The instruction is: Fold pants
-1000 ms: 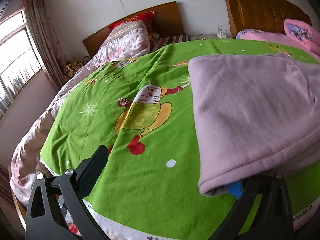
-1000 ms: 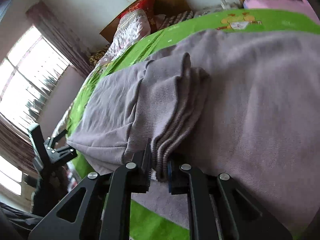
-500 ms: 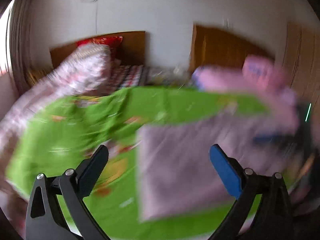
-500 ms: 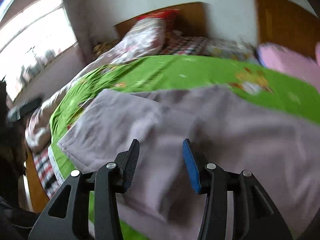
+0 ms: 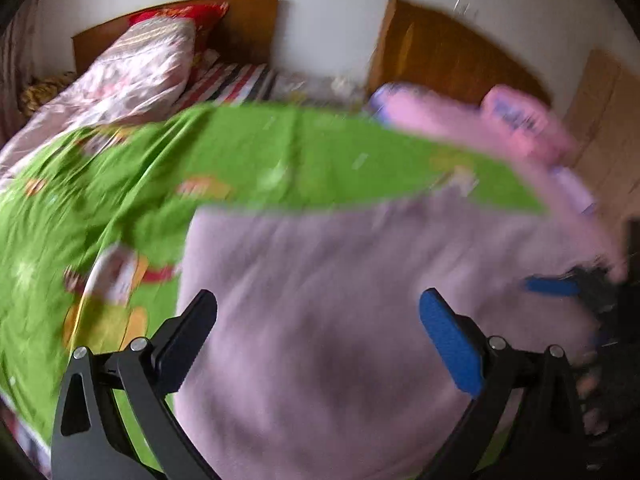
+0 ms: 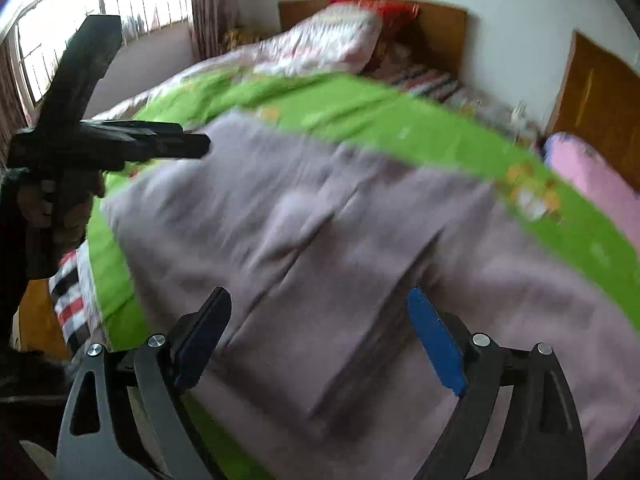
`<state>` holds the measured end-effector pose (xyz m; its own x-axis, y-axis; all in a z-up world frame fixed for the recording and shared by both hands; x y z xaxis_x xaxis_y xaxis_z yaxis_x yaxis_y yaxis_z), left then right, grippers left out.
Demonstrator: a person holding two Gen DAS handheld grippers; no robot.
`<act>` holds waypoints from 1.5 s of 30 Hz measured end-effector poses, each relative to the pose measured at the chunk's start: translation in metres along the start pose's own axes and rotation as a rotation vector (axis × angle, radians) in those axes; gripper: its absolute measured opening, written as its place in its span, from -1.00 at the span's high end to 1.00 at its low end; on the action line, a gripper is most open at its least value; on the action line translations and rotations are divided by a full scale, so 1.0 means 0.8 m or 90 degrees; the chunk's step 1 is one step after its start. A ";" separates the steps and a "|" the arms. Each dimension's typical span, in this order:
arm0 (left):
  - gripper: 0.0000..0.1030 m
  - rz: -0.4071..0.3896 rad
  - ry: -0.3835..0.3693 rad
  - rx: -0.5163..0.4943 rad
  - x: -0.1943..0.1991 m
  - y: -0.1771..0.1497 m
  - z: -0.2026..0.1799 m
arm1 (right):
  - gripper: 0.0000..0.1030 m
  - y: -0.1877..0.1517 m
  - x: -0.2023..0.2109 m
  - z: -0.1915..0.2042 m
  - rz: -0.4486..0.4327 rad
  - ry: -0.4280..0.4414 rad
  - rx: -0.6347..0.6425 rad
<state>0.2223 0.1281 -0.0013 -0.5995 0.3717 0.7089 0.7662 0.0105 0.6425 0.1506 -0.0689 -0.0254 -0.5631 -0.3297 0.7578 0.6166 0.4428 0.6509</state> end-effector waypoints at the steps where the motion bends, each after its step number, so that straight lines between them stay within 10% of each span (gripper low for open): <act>1: -0.97 -0.010 -0.018 0.003 0.004 0.015 -0.004 | -0.68 0.007 0.001 -0.005 -0.008 -0.003 0.007; 4: -0.97 -0.008 0.014 -0.035 -0.024 0.045 -0.014 | -0.69 0.030 -0.022 -0.011 -0.019 0.031 0.035; 8: -0.97 0.131 0.119 -0.007 -0.119 0.035 0.014 | -0.72 0.023 -0.072 -0.016 0.052 0.020 0.044; 15: -0.97 0.037 0.227 -0.072 -0.096 0.030 -0.026 | -0.72 -0.007 0.006 -0.062 0.009 -0.076 -0.051; 20: -0.97 -0.015 0.108 -0.108 -0.078 0.022 -0.115 | -0.72 -0.099 0.131 -0.153 -0.122 -0.152 -0.286; 25: -0.97 -0.022 0.041 -0.204 -0.103 -0.001 -0.201 | -0.72 -0.235 0.227 -0.208 -0.242 -0.107 -0.566; 31: -0.97 0.042 0.059 -0.228 -0.155 -0.024 -0.218 | -0.73 -0.341 0.247 -0.199 -0.167 -0.142 -0.717; 45: -0.97 0.094 0.079 -0.217 -0.179 -0.029 -0.211 | -0.85 -0.318 0.177 -0.268 -0.193 -0.080 -0.790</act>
<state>0.2517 -0.0821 -0.0689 -0.5275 0.2309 0.8175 0.7384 -0.3513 0.5757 0.0324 -0.4068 -0.0739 -0.7761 -0.1701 0.6072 0.5142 -0.7280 0.4534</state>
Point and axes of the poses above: each gripper's, at about its wrist camera, not at the fingertips, and x roughly against the way its jaws point, z to its left, y to its top, the point moved 1 cm from there along -x, roughly the way its jaws point, and after that the axes turned 6 degrees about x, right-handed, at the moved point
